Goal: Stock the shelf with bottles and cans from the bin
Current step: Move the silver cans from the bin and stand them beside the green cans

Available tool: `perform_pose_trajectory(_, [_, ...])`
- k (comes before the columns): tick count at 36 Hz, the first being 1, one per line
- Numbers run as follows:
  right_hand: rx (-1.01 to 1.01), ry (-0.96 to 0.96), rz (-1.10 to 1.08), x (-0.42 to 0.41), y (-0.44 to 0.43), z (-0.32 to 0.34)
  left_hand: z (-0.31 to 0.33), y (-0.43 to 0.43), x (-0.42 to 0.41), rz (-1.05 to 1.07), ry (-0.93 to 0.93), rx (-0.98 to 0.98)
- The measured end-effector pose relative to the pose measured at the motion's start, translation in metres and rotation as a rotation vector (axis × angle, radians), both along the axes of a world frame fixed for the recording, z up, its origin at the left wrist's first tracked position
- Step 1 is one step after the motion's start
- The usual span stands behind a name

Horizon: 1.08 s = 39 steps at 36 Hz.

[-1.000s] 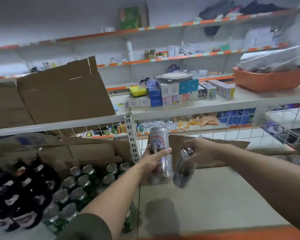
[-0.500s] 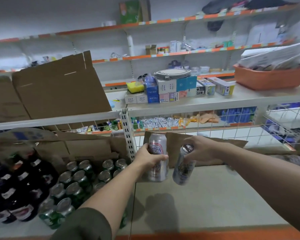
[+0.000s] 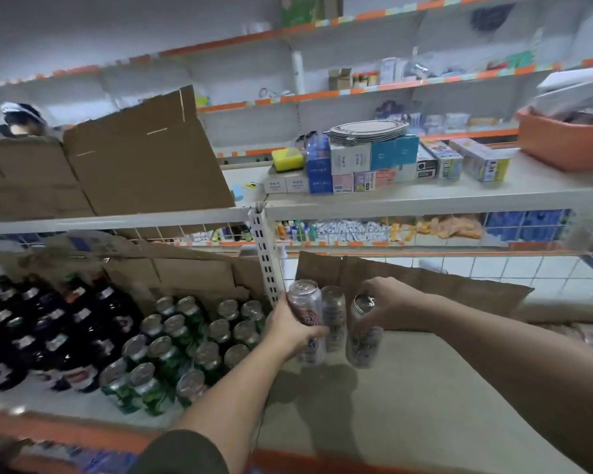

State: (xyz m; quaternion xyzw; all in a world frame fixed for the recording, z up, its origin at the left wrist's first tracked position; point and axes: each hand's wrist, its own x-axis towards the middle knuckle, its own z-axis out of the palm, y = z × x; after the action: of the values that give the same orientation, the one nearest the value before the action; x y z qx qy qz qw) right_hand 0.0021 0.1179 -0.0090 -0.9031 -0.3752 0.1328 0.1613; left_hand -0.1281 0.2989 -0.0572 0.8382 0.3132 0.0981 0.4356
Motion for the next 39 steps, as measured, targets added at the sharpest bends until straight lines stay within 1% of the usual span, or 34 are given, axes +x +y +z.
perform_pose_trajectory(5, [-0.013,0.009,0.013,-0.007,0.010,-0.016,-0.023,0.003,-0.001,-0.012,0.030,-0.028])
perform_pose_trajectory(9, [-0.048,0.027,0.011,-0.011,0.022,-0.021,-0.080,0.035,0.019,-0.060,0.027,-0.054])
perform_pose_trajectory(11, [-0.061,0.036,0.001,-0.013,0.027,-0.025,-0.090,0.044,0.022,-0.078,0.061,-0.031])
perform_pose_trajectory(14, [-0.070,0.047,-0.021,-0.018,0.035,-0.030,-0.059,0.031,0.003,-0.129,0.107,0.027])
perform_pose_trajectory(16, [-0.080,0.053,-0.032,-0.022,0.041,-0.034,-0.054,0.031,-0.001,-0.145,0.129,0.033])
perform_pose_trajectory(19, [-0.091,0.067,-0.047,-0.025,0.049,-0.043,-0.057,0.035,0.003,-0.136,0.139,0.008])
perform_pose_trajectory(23, [-0.057,0.082,-0.074,-0.029,0.059,-0.052,-0.068,0.040,0.009,-0.097,0.125,-0.033])
perform_pose_trajectory(26, [-0.034,0.054,-0.079,-0.030,0.065,-0.051,-0.074,0.045,0.011,-0.104,0.150,-0.048])
perform_pose_trajectory(29, [-0.009,0.073,-0.080,-0.030,0.070,-0.050,-0.074,0.051,0.014,-0.127,0.170,-0.060])
perform_pose_trajectory(31, [-0.038,0.092,-0.087,-0.028,0.073,-0.050,-0.067,0.053,0.015,-0.180,0.215,-0.054])
perform_pose_trajectory(35, [-0.199,0.112,-0.089,-0.026,0.074,-0.055,-0.064,0.060,0.019,-0.281,0.263,0.005])
perform_pose_trajectory(39, [-0.166,0.137,-0.109,-0.025,0.072,-0.061,-0.066,0.061,0.020,-0.275,0.237,0.040])
